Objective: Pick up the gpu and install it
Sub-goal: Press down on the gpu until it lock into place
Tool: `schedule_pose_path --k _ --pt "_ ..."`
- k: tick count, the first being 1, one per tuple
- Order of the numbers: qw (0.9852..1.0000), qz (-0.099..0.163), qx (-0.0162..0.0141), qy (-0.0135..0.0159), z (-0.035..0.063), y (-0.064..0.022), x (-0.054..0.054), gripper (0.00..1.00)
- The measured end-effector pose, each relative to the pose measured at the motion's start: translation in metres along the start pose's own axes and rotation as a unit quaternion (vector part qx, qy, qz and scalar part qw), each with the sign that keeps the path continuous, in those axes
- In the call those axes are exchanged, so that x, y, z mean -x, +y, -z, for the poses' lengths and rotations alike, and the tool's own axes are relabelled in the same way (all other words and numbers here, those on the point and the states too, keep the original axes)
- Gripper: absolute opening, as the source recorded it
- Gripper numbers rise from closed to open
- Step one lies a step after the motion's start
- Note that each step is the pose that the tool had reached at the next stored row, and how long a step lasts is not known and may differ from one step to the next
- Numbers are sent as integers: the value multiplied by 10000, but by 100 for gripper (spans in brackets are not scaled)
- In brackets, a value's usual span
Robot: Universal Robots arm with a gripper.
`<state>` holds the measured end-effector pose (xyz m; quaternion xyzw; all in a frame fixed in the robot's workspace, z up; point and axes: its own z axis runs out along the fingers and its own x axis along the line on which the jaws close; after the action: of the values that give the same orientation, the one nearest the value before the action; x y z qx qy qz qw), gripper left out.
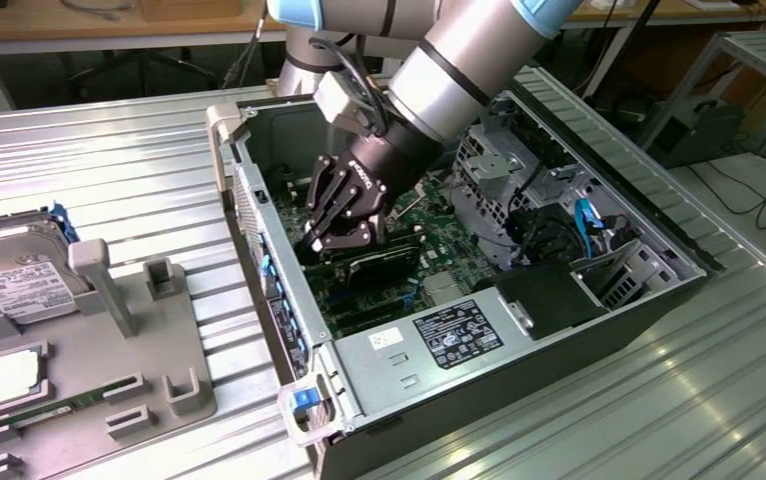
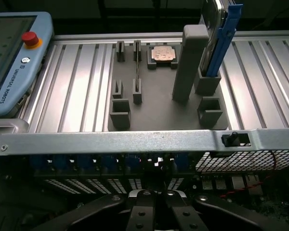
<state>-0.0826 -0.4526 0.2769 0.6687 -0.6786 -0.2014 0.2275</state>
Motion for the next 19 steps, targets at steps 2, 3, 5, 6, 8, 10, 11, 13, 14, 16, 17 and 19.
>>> schedule_pose_path --k 2,3,5,6,8,10,11,13,14,16,17,19 --pt "10000 0 0 0 -7 -5 1 11" --pt "10000 0 0 1 -9 -8 4 11" --pt "10000 -2 0 3 -15 -11 13 11" --pt "10000 -5 1 5 -15 -11 18 11" --pt "10000 -11 0 12 -17 -12 31 11" --pt "10000 -14 0 17 -20 -14 39 11" --pt "10000 -15 0 18 -22 -15 43 11" --pt "10000 -17 1 20 -26 -18 45 11" --pt "10000 -17 1 20 -29 -21 46 11" --pt "10000 -17 0 22 -35 -25 48 11" --pt "10000 -18 0 22 -39 -28 49 11" --pt "10000 -18 0 22 -46 -33 51 11"
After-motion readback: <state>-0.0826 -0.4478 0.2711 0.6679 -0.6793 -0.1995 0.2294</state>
